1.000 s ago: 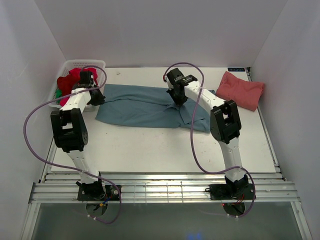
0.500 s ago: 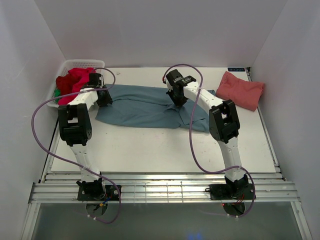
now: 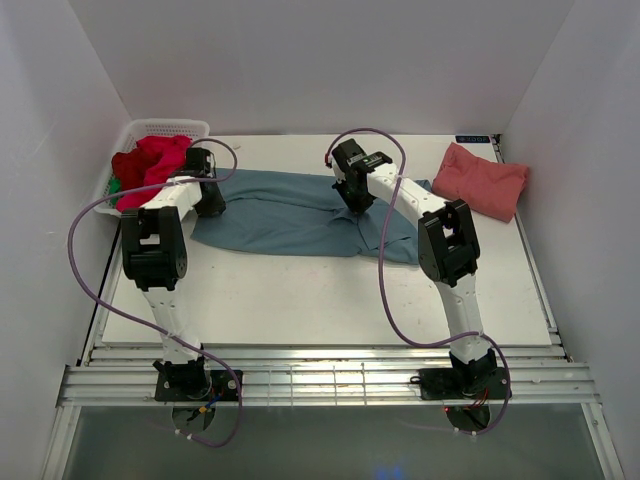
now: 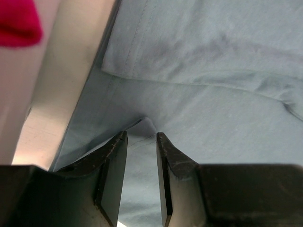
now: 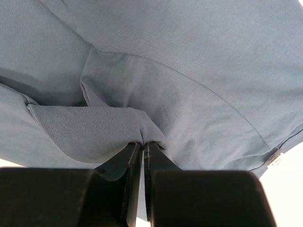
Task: Fold and stack the t-shirts
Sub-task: Fold the other side of the tshirt into a rectangle
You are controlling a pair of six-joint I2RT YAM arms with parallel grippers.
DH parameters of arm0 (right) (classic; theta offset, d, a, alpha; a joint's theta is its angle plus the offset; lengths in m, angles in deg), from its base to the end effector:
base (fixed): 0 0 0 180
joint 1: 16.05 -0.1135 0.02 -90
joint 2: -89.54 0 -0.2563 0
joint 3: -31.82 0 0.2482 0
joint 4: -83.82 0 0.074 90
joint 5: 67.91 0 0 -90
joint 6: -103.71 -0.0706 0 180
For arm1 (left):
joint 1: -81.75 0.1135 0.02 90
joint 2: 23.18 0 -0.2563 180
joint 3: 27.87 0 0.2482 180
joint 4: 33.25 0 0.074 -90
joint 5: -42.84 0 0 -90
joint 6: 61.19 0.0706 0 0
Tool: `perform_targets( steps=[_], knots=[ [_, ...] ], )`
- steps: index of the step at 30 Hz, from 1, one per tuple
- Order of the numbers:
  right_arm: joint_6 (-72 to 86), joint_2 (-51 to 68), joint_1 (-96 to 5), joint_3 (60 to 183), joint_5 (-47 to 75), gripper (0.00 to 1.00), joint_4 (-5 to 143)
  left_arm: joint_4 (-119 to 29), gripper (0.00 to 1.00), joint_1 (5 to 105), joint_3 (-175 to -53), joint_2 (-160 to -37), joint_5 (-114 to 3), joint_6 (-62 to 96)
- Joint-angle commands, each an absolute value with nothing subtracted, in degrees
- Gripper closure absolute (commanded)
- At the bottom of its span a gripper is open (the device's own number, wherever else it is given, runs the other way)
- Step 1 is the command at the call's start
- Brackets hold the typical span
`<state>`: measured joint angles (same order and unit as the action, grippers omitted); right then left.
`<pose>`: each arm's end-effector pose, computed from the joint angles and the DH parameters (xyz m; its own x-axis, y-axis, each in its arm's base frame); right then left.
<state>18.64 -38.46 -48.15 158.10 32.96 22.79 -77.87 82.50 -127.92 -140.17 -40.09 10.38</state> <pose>0.4234 0.2499 0.1806 -0.7118 -0.5461 -0.4418 -0.5118 0.8340 -0.2064 0.4422 0.0145 0.1429 -0.8115 -0.3244 -0.4860 -0.3459 0.9370 -0.0479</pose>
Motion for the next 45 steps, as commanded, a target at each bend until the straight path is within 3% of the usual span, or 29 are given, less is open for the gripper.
perform_targets(
  steps=[1,6,13,14,17,45],
  knots=[
    [19.0,-37.7,-48.0,157.9,32.5,0.92,23.2,-80.2,0.58,82.8,-129.7,-141.3,-36.2,10.5],
    [19.0,-37.6,-47.9,157.8,32.8,0.92,23.2,-80.4,0.61,80.7,-129.1,-142.2,-35.6,10.2],
    [18.8,-37.5,-48.0,157.3,32.6,0.92,23.6,-80.4,0.78,80.7,-130.1,-143.6,-34.9,10.1],
    [18.8,-37.5,-47.9,157.3,32.7,0.92,23.6,-80.4,0.85,80.7,-130.0,-143.2,-34.6,9.8],
    [18.8,-37.5,-47.9,157.2,32.9,0.92,23.5,-80.1,0.94,80.6,-130.1,-142.4,-33.3,9.3],
    [18.9,-37.6,-46.9,159.4,34.7,0.92,22.8,-83.4,0.94,80.4,-135.6,-138.1,-27.2,7.0]
  ],
)
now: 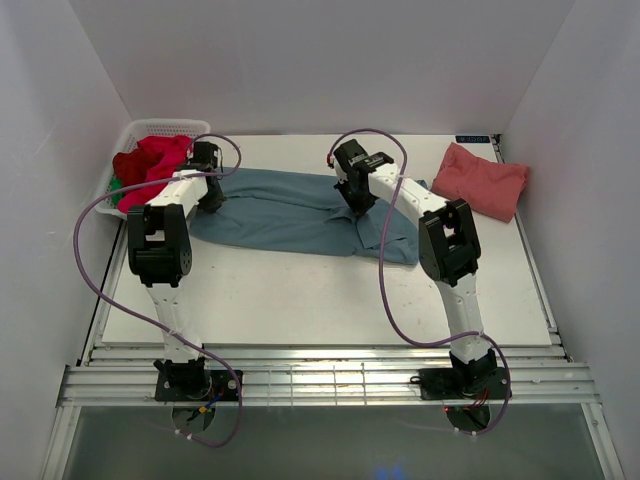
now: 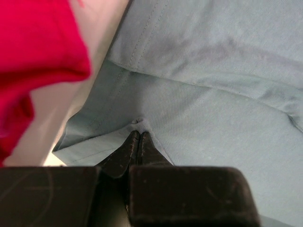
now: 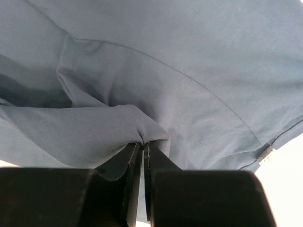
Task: Fold and stack the t-shirts
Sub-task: Fold the other side of the tshirt into a rectangle
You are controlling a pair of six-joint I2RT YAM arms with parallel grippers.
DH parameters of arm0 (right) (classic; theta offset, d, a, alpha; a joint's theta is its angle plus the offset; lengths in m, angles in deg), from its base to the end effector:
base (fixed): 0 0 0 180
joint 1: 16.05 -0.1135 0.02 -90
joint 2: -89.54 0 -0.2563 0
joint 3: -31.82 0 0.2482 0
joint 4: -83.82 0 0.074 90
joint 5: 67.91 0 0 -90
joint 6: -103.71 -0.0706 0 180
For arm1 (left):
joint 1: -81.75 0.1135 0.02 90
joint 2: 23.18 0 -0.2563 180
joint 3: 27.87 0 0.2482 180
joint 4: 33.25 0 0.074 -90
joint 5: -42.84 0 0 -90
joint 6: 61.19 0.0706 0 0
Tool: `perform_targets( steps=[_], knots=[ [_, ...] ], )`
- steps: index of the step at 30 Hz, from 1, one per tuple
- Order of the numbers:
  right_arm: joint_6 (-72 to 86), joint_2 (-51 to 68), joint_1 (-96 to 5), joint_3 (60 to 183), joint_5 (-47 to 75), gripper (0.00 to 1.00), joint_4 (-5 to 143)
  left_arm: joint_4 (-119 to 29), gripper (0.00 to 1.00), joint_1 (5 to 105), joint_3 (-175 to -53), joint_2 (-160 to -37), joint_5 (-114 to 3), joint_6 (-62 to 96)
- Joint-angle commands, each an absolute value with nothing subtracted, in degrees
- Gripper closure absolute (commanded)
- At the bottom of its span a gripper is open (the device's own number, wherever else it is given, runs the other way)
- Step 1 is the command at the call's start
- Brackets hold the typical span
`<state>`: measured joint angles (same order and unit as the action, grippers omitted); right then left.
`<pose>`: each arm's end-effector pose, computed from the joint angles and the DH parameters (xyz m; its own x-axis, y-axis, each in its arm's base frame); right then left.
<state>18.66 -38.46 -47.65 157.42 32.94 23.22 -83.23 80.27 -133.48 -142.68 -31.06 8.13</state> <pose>0.4250 0.2459 0.1774 -0.7179 -0.5412 -0.4378 -0.5057 0.8377 -0.2063 0.4500 0.0080 0.1497 -0.8053 -0.3186 -0.5000 -0.4080 0.9097 0.0774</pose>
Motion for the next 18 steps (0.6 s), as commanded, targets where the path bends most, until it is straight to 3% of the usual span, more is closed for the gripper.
perform_targets(
  steps=[1,13,18],
  knots=[
    [18.7,-37.5,-46.8,159.9,35.1,0.92,22.4,-83.3,0.94,80.4,-135.6,-138.0,-27.0,6.8],
    [18.8,-34.6,-45.8,161.3,38.4,0.92,19.6,-83.8,0.92,80.4,-134.8,-135.9,-28.9,6.8],
    [18.7,-35.0,-45.8,161.2,37.3,0.92,19.7,-83.8,0.83,80.4,-134.1,-136.1,-29.5,6.9]
  ],
)
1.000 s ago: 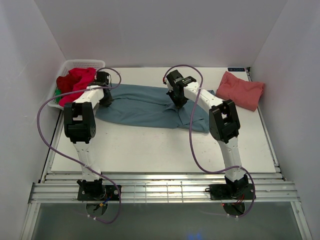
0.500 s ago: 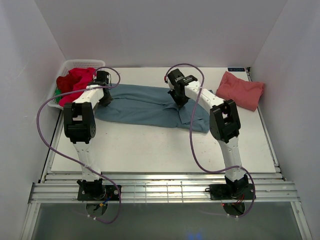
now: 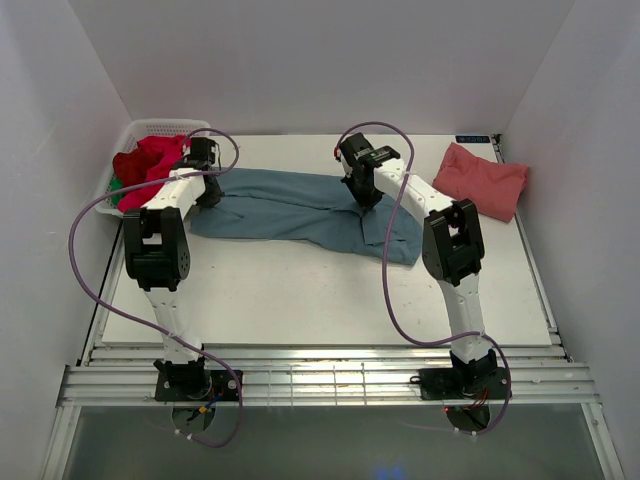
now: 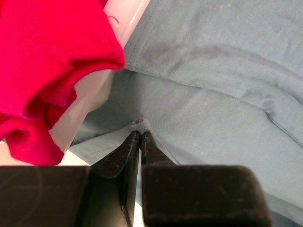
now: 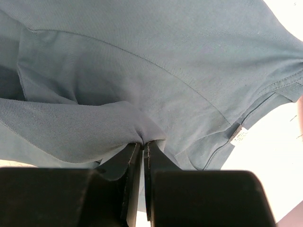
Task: Fold and stack the t-shirts
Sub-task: Fold the other side of the tshirt into a rectangle
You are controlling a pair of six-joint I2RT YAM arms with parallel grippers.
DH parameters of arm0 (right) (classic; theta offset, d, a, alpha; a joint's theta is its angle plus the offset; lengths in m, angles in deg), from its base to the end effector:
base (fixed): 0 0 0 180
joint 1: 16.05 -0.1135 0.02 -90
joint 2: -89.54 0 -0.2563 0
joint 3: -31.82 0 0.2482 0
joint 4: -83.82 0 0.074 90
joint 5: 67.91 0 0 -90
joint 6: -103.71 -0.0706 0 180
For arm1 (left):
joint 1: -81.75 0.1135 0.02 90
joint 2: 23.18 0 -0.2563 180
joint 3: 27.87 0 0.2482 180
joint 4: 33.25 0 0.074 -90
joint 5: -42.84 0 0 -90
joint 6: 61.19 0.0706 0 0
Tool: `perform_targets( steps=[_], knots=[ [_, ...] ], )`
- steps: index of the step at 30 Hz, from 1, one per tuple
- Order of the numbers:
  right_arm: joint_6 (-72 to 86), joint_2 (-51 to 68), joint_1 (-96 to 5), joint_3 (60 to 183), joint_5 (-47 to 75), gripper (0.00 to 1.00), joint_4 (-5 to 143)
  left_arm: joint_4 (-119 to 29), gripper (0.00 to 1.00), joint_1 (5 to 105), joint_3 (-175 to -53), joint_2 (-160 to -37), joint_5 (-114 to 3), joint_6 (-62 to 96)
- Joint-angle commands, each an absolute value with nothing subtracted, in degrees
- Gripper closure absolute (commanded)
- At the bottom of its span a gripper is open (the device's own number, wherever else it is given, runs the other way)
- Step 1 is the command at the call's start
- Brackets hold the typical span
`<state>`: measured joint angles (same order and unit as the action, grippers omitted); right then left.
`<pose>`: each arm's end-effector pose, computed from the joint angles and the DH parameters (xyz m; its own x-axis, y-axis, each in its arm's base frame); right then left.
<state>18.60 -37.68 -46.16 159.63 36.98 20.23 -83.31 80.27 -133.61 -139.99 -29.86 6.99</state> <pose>0.4311 0.2290 0.1934 -0.7352 -0.5216 -0.4328 -0.4482 0.8532 -0.2668 0.4478 0.0094 0.1708 -0.7685 -0.3351 -0.5450 -0.4357 0.8979 0.0623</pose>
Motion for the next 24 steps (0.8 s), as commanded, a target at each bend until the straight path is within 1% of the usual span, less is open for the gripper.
perform_targets(
  steps=[1,8,11,12,17,18,19,21,24],
  knots=[
    [18.6,-35.1,-45.8,161.2,37.2,0.92,19.8,-83.8,0.81,80.4,-134.1,-136.2,-29.7,6.8],
    [18.5,-34.8,-45.9,160.3,36.5,0.92,20.2,-83.9,0.74,80.4,-133.2,-137.4,-30.8,6.5],
    [18.5,-34.5,-45.8,159.5,36.2,0.92,20.4,-83.6,0.73,80.4,-132.6,-137.7,-31.1,6.1],
    [18.4,-34.5,-45.8,159.4,36.2,0.92,20.5,-83.5,0.74,80.4,-132.4,-137.7,-30.9,6.1],
    [18.3,-34.3,-45.9,158.8,35.8,0.92,21.1,-81.6,0.87,80.4,-131.4,-137.5,-29.0,6.1],
    [18.3,-34.3,-45.9,158.7,35.8,0.92,21.1,-81.7,0.87,80.4,-131.9,-137.9,-29.0,6.3],
    [18.2,-34.4,-45.8,158.7,35.7,0.92,21.1,-81.7,0.86,80.4,-132.1,-138.2,-29.5,6.3],
    [18.0,-34.6,-45.9,158.4,35.5,0.92,21.3,-81.7,0.80,80.4,-132.6,-139.3,-29.8,6.2],
    [17.8,-34.5,-45.8,158.1,35.3,0.92,21.4,-81.6,0.75,80.4,-132.7,-139.7,-29.8,6.0]
  ],
)
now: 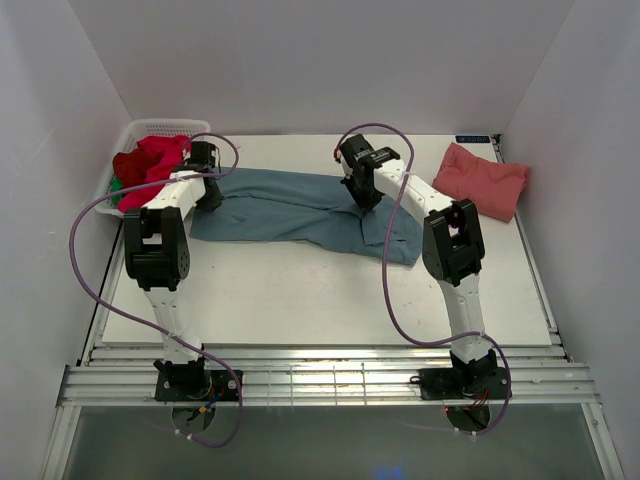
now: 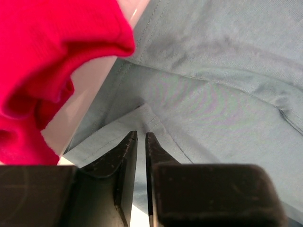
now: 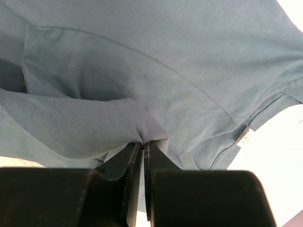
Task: Fold and stack the t-shirts
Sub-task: Fold the other side of the tshirt into a rectangle
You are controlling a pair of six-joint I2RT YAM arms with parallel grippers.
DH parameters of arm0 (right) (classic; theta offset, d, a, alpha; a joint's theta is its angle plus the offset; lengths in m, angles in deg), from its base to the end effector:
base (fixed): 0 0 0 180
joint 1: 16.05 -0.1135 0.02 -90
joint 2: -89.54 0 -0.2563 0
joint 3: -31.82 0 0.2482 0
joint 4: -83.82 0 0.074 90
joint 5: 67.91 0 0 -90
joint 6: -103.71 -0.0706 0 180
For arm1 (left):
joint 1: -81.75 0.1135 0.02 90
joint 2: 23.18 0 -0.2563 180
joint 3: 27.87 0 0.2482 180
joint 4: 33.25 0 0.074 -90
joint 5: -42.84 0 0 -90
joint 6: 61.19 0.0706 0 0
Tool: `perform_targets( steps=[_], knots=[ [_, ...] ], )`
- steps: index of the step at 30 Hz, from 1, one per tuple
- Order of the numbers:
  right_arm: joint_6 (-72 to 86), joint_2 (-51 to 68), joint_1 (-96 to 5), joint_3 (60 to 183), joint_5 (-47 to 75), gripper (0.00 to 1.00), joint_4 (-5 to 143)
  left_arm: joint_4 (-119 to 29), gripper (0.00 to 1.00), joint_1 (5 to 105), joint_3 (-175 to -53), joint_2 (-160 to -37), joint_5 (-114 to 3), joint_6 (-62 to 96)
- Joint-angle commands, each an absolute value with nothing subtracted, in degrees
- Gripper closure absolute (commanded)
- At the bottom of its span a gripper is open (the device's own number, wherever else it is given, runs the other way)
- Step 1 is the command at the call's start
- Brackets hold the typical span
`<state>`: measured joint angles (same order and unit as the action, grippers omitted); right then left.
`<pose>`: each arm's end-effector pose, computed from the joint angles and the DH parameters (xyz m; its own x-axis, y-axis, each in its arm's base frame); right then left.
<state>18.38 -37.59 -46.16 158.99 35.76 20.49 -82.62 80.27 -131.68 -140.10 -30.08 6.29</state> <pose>0.4297 0.2299 0.1906 -0.7380 -0.5194 -0.4308 -0.4572 0.8544 -0.2470 0.4435 0.0093 0.1603 -0.7764 -0.3462 -0.5266 -0.4421 0.8947 0.0636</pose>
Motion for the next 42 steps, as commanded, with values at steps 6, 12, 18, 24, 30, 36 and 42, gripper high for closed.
perform_targets(
  steps=[6,12,18,24,30,36,42],
  knots=[
    [17.9,-34.6,-45.8,157.7,35.2,0.92,21.6,-81.6,0.68,80.5,-133.0,-140.2,-29.1,6.2],
    [17.9,-34.6,-45.8,157.8,34.8,0.92,21.8,-81.1,0.68,80.4,-133.2,-141.5,-28.7,6.6],
    [17.9,-34.2,-45.8,157.3,35.0,0.92,21.7,-80.6,0.73,80.4,-134.1,-143.1,-28.4,7.3],
    [18.1,-34.4,-45.8,157.1,35.0,0.92,21.8,-80.3,0.87,80.4,-133.6,-142.4,-28.0,7.0],
    [18.2,-34.8,-45.9,157.1,34.8,0.92,21.8,-80.2,0.94,80.4,-134.1,-140.8,-27.2,7.5],
    [18.1,-34.9,-45.8,156.8,34.7,0.92,21.8,-80.3,0.93,80.4,-135.0,-139.5,-25.5,8.1],
    [18.2,-35.0,-45.8,156.6,34.3,0.92,21.8,-81.3,0.68,80.4,-136.1,-141.5,-25.3,7.9]
  ],
)
